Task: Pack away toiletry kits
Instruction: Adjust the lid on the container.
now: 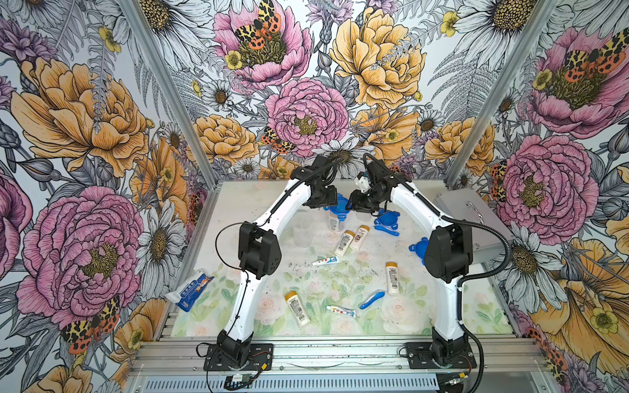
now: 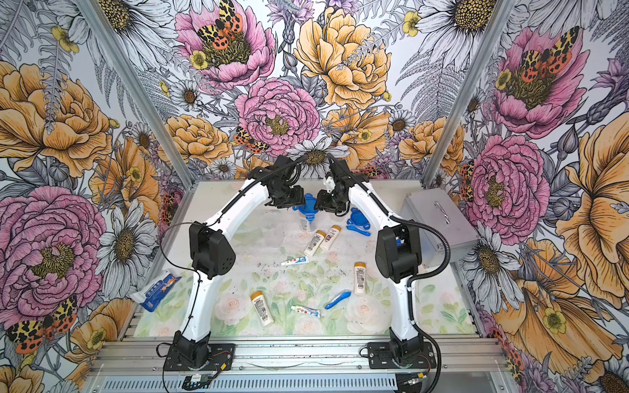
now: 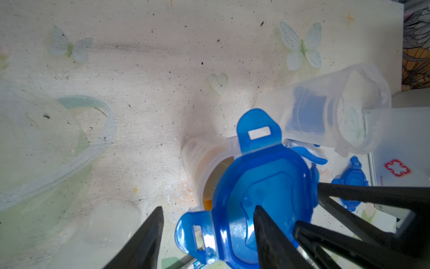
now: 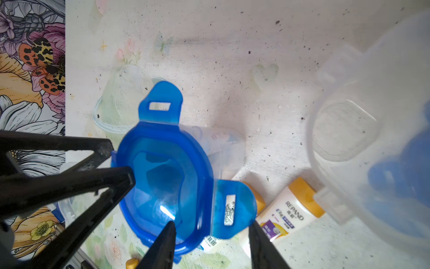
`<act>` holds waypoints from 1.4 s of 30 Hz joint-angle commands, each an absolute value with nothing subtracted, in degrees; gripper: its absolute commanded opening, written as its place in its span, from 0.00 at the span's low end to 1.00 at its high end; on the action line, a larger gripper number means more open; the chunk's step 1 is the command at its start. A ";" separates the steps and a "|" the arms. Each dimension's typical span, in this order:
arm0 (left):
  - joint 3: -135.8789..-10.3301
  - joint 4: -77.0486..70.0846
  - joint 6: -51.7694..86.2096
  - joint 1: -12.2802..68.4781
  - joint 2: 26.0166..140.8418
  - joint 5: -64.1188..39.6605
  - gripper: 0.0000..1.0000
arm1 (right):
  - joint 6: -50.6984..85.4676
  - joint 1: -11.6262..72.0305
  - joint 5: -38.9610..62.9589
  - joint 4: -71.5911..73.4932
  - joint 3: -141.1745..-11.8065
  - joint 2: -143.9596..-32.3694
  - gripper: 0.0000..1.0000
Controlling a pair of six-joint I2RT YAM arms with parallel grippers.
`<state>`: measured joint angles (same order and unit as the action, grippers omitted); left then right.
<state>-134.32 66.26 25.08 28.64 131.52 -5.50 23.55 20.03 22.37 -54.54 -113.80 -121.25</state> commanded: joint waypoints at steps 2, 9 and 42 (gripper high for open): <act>-133.18 66.55 24.26 28.94 128.79 -4.59 0.60 | 24.25 20.70 23.30 -54.01 -116.84 -123.25 0.50; -132.08 66.49 24.28 28.89 128.70 -4.33 0.59 | 24.79 21.45 24.21 -54.05 -118.21 -124.64 0.49; -129.80 67.85 27.79 29.29 124.26 -1.07 0.61 | 22.23 20.66 19.48 -59.20 -122.97 -122.15 0.54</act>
